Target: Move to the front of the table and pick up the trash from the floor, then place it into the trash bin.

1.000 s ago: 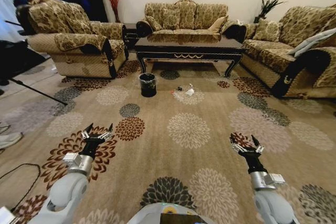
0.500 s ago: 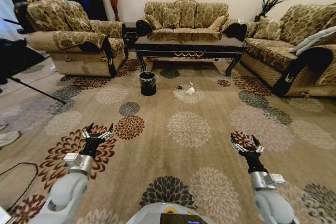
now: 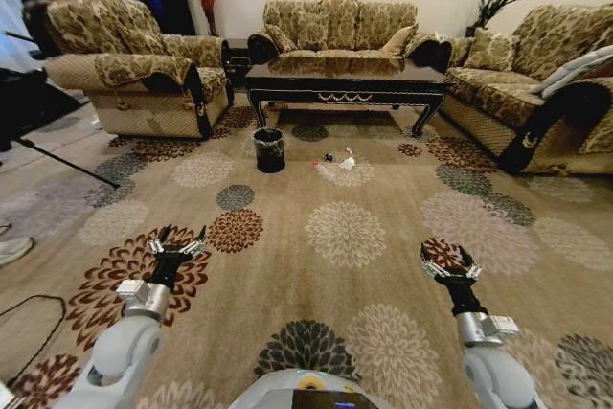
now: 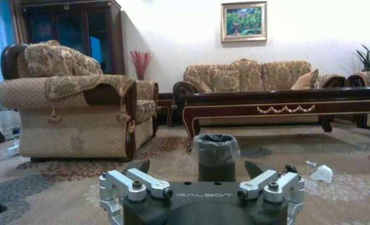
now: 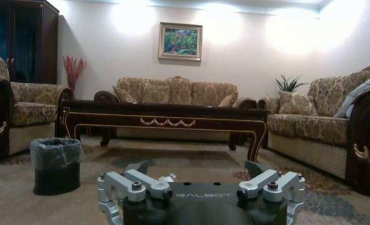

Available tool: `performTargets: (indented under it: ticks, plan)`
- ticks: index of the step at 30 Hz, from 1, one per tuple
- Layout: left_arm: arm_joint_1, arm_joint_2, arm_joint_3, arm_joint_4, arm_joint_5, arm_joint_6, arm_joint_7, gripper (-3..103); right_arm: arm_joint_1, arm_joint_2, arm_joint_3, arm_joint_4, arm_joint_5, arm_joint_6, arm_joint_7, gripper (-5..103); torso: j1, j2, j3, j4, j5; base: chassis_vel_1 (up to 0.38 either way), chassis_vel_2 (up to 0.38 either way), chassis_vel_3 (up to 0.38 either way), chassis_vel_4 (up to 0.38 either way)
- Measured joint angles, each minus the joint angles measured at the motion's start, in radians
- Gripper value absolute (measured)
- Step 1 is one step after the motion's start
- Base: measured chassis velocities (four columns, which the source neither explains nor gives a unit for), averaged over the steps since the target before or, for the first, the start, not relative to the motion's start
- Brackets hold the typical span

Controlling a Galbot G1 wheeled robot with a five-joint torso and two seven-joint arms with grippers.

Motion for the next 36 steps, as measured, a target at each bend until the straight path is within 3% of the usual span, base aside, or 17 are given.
performTargets:
  ticks: [21, 36]
  plan:
    - [0.004, -0.004, 0.001, 0.0, 0.006, 0.0, -0.007, 99, 0.0, 0.002, -0.004, -0.003, -0.014, -0.001, 0.003, 100, -0.003, -0.083, -0.081, 0.0, -0.0001, -0.014, 0.019, 0.019, -0.016]
    - [0.006, -0.006, 0.0, 0.005, 0.003, -0.046, -0.033, 100, -0.004, 0.004, -0.002, 0.004, -0.016, 0.0, 0.004, 100, -0.004, -0.082, -0.085, 0.0, 0.0, -0.243, 0.238, 0.233, -0.239]
